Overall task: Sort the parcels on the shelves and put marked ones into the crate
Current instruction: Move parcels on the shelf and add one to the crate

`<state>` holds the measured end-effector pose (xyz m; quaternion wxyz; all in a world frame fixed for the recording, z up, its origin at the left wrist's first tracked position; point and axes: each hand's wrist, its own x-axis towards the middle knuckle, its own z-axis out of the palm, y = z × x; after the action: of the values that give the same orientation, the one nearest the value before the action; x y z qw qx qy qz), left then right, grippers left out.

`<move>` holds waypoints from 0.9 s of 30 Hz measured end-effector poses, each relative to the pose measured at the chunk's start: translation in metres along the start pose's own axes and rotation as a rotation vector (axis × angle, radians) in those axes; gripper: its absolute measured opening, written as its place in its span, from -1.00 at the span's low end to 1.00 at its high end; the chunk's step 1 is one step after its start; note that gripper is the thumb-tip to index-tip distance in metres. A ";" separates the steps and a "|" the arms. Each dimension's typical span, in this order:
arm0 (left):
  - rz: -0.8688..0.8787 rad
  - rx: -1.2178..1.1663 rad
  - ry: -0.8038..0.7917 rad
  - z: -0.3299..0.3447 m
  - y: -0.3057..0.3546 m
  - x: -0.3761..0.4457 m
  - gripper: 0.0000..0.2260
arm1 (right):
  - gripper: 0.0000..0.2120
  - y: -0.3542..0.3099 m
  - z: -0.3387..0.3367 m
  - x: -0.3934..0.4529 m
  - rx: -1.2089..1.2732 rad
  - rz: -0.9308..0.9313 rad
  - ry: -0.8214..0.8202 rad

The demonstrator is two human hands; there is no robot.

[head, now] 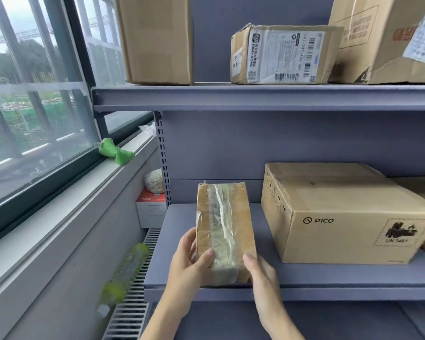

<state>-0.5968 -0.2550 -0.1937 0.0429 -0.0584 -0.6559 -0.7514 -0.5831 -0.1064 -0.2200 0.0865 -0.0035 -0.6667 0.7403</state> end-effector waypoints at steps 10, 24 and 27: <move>0.197 0.122 0.025 -0.009 -0.006 -0.007 -0.26 | -0.52 0.006 -0.021 0.007 -0.306 -0.106 -0.122; 0.195 0.395 0.360 -0.001 0.005 -0.018 -0.56 | -0.58 0.035 -0.005 0.008 -0.543 0.031 -0.024; 0.455 0.596 0.409 0.015 0.036 -0.014 -0.64 | -0.56 0.024 -0.003 0.006 -0.499 -0.025 -0.027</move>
<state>-0.5771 -0.2453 -0.1588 0.3516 -0.0365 -0.7929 -0.4964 -0.5914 -0.1046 -0.2440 0.0831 -0.0066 -0.8299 0.5516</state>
